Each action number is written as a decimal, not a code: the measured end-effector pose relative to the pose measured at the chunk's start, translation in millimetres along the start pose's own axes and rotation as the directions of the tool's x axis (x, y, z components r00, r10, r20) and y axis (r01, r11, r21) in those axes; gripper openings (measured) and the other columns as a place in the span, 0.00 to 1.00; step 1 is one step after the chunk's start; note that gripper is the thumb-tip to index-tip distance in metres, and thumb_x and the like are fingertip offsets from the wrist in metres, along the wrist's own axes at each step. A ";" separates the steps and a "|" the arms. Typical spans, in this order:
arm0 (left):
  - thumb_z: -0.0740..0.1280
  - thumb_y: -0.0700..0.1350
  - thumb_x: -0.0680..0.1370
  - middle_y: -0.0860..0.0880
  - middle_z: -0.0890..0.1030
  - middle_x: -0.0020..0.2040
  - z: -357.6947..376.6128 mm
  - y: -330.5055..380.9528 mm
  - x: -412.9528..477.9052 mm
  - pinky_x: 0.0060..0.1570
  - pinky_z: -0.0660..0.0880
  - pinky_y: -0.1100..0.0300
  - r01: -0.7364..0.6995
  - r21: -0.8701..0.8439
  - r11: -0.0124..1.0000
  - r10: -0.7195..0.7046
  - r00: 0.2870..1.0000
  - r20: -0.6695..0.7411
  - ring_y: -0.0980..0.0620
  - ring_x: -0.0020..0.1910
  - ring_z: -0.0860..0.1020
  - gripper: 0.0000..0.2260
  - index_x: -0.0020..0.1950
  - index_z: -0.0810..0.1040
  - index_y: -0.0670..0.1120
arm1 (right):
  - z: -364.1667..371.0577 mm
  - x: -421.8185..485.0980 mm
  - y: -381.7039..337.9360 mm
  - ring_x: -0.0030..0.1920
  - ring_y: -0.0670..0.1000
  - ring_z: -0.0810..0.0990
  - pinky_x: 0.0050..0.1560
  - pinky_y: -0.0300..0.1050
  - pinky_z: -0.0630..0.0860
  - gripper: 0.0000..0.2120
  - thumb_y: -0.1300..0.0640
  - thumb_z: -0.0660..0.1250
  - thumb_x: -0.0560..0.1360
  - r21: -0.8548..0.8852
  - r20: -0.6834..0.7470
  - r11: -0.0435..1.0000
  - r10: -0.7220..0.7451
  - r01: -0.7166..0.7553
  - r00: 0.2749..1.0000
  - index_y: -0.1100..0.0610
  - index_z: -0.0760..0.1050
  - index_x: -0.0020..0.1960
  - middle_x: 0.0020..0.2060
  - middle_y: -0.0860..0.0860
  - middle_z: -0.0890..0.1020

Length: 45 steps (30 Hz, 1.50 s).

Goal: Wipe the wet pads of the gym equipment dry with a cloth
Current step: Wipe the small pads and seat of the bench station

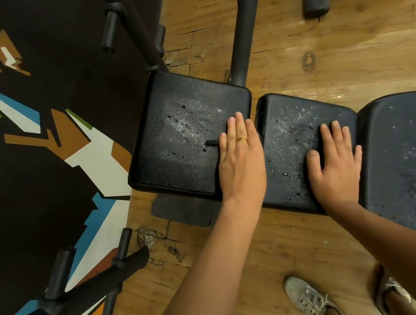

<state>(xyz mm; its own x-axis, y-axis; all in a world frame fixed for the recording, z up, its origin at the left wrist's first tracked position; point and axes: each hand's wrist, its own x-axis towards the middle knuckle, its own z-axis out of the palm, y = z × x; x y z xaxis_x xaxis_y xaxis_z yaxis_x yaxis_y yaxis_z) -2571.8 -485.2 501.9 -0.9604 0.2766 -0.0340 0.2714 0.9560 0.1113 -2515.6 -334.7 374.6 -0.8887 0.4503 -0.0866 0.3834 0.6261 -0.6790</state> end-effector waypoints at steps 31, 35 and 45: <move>0.65 0.28 0.75 0.48 0.48 0.82 -12.7 -35.4 -75.1 0.78 0.44 0.50 -0.021 -0.032 0.999 0.024 0.991 0.130 0.50 0.81 0.44 0.39 0.81 0.50 0.47 | -1.2 -0.5 -0.4 0.82 0.48 0.45 0.80 0.61 0.44 0.29 0.45 0.51 0.82 0.007 0.008 1.000 0.002 -0.003 1.000 0.51 0.56 0.82 0.82 0.49 0.54; 0.63 0.28 0.77 0.52 0.46 0.82 -37.7 -66.4 -66.5 0.78 0.39 0.55 0.123 -0.034 0.992 -0.120 0.990 0.075 0.55 0.81 0.41 0.39 0.81 0.50 0.50 | -2.1 -0.6 -0.2 0.82 0.47 0.45 0.80 0.61 0.44 0.29 0.45 0.51 0.82 0.011 0.012 1.000 0.006 -0.006 1.000 0.51 0.56 0.82 0.82 0.49 0.54; 0.64 0.37 0.80 0.45 0.53 0.82 -51.5 -88.2 -65.7 0.78 0.54 0.46 0.098 0.082 0.992 -0.102 0.994 0.042 0.47 0.81 0.52 0.31 0.80 0.54 0.45 | -1.1 -0.4 -1.2 0.82 0.48 0.46 0.80 0.60 0.44 0.29 0.46 0.51 0.82 0.016 0.007 1.000 0.009 -0.009 1.000 0.52 0.57 0.81 0.82 0.49 0.55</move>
<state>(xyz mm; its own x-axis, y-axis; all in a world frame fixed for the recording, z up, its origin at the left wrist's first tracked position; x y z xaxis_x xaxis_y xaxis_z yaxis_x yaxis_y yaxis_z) -2536.0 -592.7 545.5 -0.9796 0.1814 -0.0866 0.1798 0.9834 0.0252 -2515.4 -334.9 376.3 -0.8869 0.4516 -0.0973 0.3873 0.6119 -0.6896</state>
